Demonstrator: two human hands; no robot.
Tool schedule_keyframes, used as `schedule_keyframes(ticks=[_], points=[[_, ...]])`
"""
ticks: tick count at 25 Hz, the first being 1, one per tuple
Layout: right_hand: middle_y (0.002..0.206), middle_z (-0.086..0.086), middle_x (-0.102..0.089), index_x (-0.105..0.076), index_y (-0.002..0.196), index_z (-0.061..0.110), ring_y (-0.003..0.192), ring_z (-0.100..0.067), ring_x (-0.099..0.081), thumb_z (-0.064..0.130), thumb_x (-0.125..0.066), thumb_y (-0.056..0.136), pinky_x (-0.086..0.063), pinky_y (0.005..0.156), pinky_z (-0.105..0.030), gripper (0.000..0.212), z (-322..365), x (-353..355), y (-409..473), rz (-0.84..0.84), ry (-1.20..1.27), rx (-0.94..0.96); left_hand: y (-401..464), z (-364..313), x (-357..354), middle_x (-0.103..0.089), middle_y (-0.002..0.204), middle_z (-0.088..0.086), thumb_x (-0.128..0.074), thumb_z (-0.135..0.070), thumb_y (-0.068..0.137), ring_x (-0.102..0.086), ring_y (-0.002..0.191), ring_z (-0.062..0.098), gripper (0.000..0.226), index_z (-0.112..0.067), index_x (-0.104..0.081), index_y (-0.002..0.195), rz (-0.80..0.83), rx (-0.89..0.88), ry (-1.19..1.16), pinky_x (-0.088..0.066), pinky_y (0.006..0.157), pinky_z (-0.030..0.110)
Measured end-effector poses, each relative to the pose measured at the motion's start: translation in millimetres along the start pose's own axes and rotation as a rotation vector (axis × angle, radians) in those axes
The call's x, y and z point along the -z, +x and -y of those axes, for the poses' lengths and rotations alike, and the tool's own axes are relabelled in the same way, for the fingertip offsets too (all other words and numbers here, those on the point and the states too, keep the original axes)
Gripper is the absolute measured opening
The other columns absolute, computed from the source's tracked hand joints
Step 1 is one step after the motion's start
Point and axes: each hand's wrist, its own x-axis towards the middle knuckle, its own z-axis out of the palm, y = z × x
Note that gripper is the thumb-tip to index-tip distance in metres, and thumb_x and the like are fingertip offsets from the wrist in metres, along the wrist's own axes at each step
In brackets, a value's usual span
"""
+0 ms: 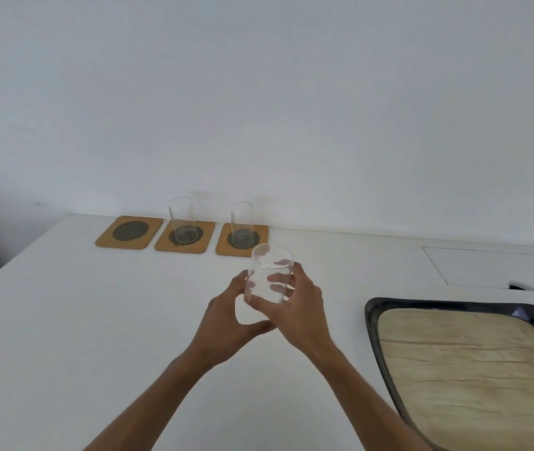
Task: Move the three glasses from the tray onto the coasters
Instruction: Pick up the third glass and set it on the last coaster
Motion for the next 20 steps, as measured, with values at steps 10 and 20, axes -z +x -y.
schedule_keyframes(ticks=[10,20], points=[[0.123,0.005,-0.069,-0.049,0.131,0.022,0.111,-0.012,-0.067,0.047,-0.090,0.061,-0.056,0.094,-0.043,0.085,11.1,-104.0,85.8,0.179,-0.089,0.096,-2.5,167.6,114.4,-0.019,0.160,0.008,-0.013,-0.085,0.076,-0.015,0.147,0.024,0.100,-0.018,-0.019,0.151,0.028,0.172,0.699,-0.011,0.118,0.049],[0.114,0.004,-0.067,-0.047,0.128,0.018,0.103,-0.017,-0.064,0.040,-0.090,0.061,-0.054,0.088,-0.037,0.082,32.5,-230.6,170.2,0.320,-0.098,0.175,16.5,262.0,193.4,-0.008,0.162,0.002,-0.012,-0.083,0.076,-0.001,0.148,0.016,0.095,-0.026,-0.013,0.152,-0.012,0.353,0.785,-0.002,0.118,0.051]])
